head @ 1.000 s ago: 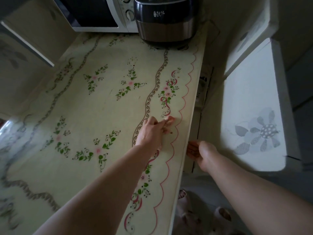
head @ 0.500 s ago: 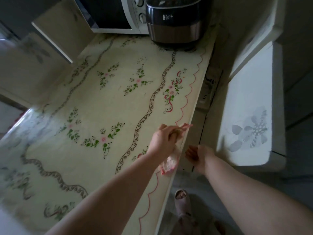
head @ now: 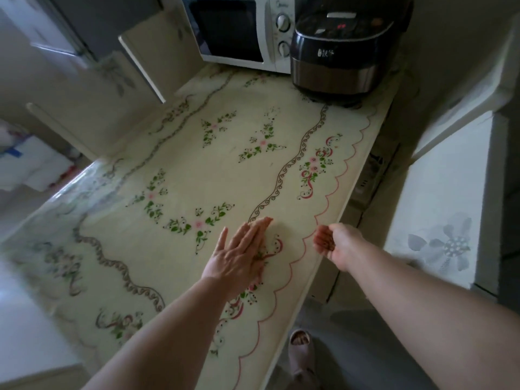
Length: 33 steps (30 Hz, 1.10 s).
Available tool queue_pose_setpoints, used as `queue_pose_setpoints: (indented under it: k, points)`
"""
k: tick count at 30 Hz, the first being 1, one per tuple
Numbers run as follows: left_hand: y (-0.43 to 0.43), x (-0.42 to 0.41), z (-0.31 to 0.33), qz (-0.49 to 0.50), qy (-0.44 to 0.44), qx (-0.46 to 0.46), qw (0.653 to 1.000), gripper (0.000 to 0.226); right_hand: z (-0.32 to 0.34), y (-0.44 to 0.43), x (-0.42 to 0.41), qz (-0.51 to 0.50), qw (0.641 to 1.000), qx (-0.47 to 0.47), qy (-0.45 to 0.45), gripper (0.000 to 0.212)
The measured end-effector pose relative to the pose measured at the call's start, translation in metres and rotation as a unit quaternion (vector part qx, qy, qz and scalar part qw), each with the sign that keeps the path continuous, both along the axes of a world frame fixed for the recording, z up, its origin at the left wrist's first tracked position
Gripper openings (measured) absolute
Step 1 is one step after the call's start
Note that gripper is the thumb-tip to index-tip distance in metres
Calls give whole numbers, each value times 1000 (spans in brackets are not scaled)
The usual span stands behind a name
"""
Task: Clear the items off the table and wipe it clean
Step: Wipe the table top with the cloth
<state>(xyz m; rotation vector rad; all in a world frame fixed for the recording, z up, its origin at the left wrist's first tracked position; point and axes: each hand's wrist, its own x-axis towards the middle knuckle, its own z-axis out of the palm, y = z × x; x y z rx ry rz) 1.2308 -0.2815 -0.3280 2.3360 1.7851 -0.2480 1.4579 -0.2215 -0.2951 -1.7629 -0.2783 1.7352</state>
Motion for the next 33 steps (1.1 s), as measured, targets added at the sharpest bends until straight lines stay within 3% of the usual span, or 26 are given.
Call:
queue_pose_setpoints:
  k: [5, 11, 17, 24, 33]
  points:
    - [23, -20, -12, 132, 51, -46, 989, 68, 11, 27, -31, 39, 999, 16, -3, 35]
    - [68, -47, -19, 285, -8, -55, 957, 83, 20, 58, -62, 65, 997, 31, 4, 35]
    - [65, -57, -21, 213, -30, -19, 976, 73, 21, 88, -73, 86, 996, 33, -12, 33]
    - [129, -62, -18, 287, -32, -96, 953, 73, 22, 129, -73, 126, 991, 42, -27, 33]
    - [210, -56, -20, 328, -41, -97, 939, 78, 12, 191, -62, 118, 992, 31, -13, 31]
